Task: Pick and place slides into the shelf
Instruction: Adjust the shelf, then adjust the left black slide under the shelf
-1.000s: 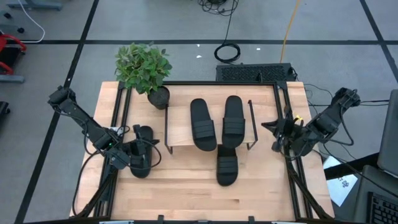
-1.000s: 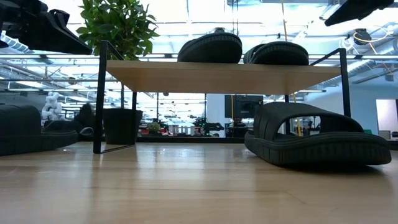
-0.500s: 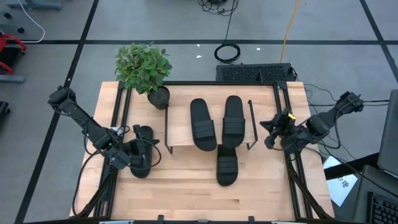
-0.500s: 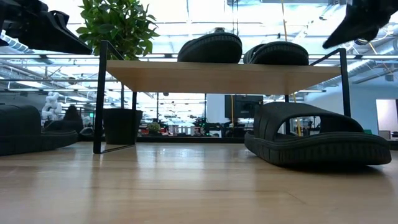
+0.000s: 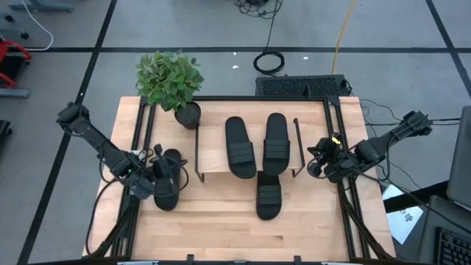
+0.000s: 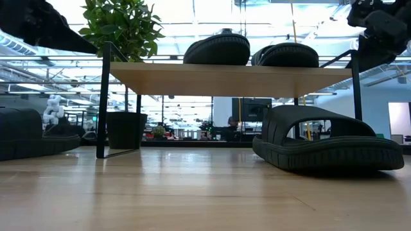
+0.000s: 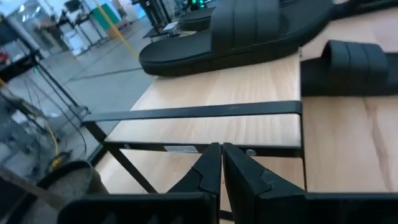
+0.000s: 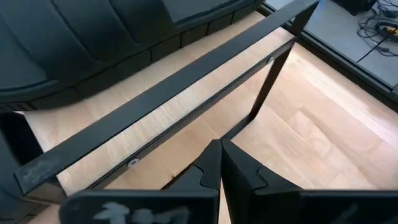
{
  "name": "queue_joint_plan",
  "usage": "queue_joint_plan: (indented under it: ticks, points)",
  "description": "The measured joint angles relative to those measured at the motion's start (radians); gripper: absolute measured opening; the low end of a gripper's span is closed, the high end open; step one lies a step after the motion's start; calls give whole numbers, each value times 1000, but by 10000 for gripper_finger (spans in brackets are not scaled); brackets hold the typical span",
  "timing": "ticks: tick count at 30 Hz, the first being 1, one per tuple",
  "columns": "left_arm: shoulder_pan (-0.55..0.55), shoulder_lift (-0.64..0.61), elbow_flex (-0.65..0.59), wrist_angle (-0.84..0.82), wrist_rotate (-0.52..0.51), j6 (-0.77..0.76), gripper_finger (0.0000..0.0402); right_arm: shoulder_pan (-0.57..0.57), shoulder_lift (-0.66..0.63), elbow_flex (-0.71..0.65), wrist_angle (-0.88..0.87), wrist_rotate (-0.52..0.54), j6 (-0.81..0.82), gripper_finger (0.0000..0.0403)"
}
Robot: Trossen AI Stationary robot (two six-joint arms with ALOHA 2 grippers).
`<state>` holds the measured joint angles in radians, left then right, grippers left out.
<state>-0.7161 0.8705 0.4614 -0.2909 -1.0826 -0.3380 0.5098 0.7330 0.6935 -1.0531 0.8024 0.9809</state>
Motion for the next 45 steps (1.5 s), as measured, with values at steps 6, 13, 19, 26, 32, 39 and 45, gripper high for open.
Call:
queue_joint_plan:
  ticks: [6, 13, 19, 26, 32, 39, 45]
  points:
    - [82, 58, 0, 18, 46, -50, 21, 0, 0, -23, 105, 1, -86, 0]
    - [152, 124, 0, 106, 99, 7, 21, 0, 0, -40, 159, -16, -113, 0]
    - [169, 125, 0, 140, 114, 38, 21, 0, 1, -44, 297, -100, -206, 0]
    - [169, 124, 0, 140, 115, 44, 21, 1, 3, -44, 386, -183, -261, 0]
    - [169, 124, 0, 139, 112, 42, 21, 1, 3, -43, 316, -148, -222, 0]
    - [169, 119, 0, 112, 90, 30, 21, 1, 3, -43, 239, -176, -174, 0]
    - [153, 105, 0, 69, 29, 44, 21, 1, -10, -42, 211, -176, -160, 0]
